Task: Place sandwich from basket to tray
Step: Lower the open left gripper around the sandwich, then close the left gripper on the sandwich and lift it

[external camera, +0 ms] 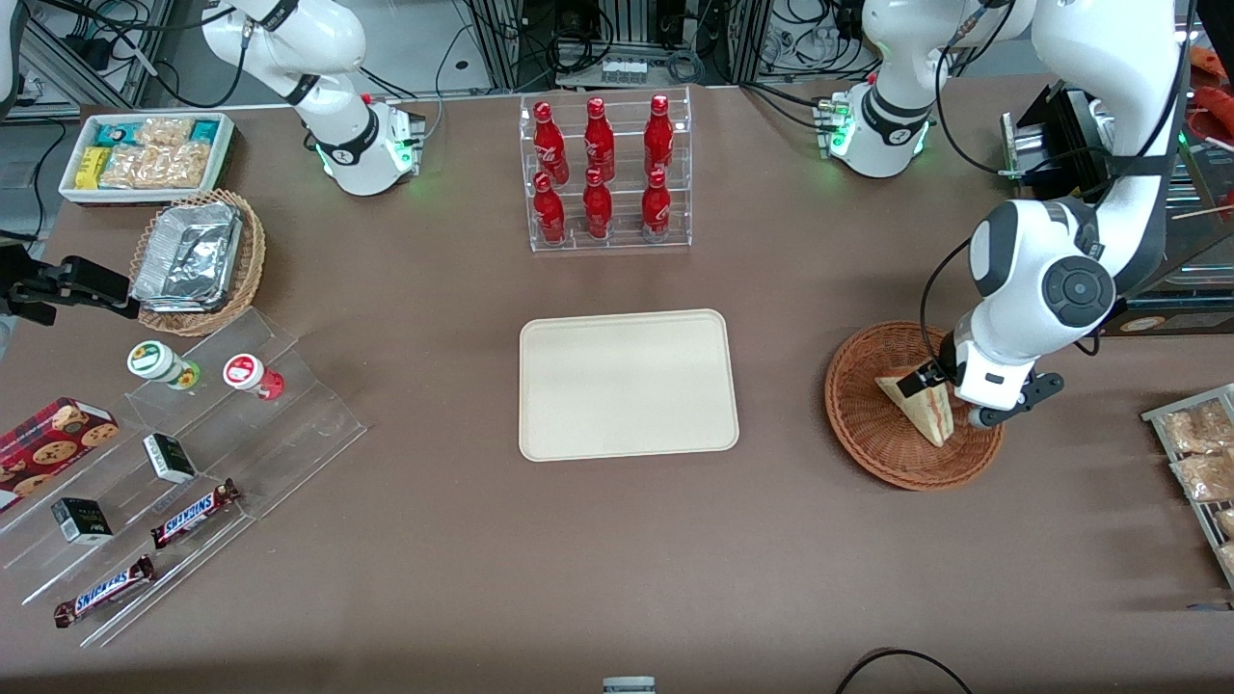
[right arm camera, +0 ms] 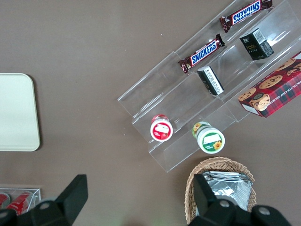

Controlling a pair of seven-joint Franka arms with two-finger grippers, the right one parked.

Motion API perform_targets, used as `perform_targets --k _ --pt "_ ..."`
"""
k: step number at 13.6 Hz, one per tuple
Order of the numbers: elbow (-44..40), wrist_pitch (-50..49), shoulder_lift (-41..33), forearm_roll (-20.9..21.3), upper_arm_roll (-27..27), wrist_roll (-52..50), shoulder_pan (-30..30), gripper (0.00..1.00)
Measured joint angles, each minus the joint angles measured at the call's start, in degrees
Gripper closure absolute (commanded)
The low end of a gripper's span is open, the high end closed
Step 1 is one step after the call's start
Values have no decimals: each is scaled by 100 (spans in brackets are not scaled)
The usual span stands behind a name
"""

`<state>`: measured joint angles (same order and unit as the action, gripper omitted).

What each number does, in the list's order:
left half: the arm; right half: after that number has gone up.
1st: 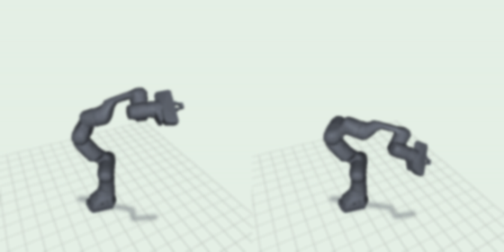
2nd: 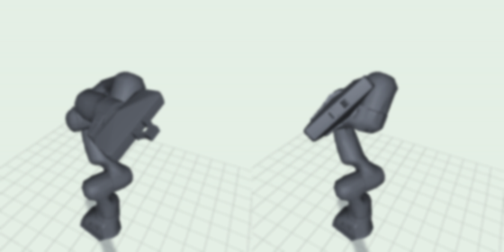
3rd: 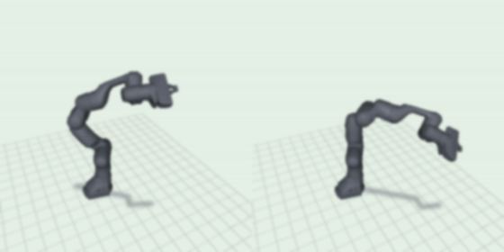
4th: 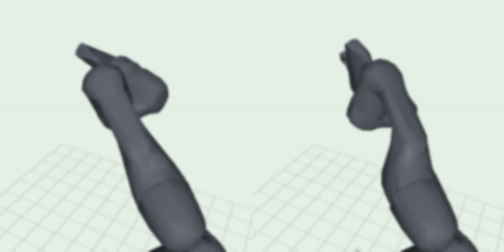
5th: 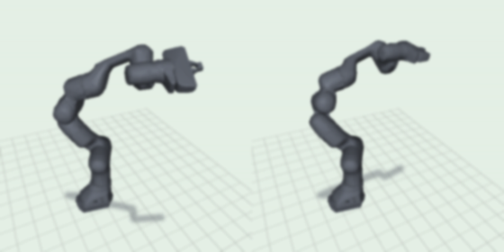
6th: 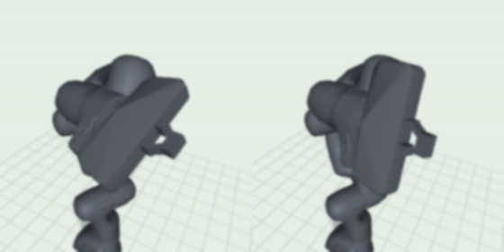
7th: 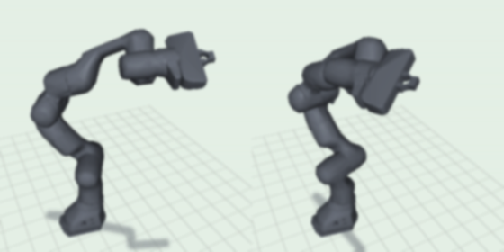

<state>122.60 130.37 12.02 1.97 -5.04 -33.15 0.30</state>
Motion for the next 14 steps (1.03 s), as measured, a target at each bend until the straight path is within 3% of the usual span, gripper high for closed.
perform_targets --k 8,9,11,12,14 --pt "200 497 318 -34 42 -13 -118 2" --pt "206 503 333 -42 42 -20 -118 22" --pt "215 506 359 -67 42 -144 -118 84" --pt "220 511 375 -68 40 -259 -118 100" --pt "224 518 400 -68 38 -364 -117 100"
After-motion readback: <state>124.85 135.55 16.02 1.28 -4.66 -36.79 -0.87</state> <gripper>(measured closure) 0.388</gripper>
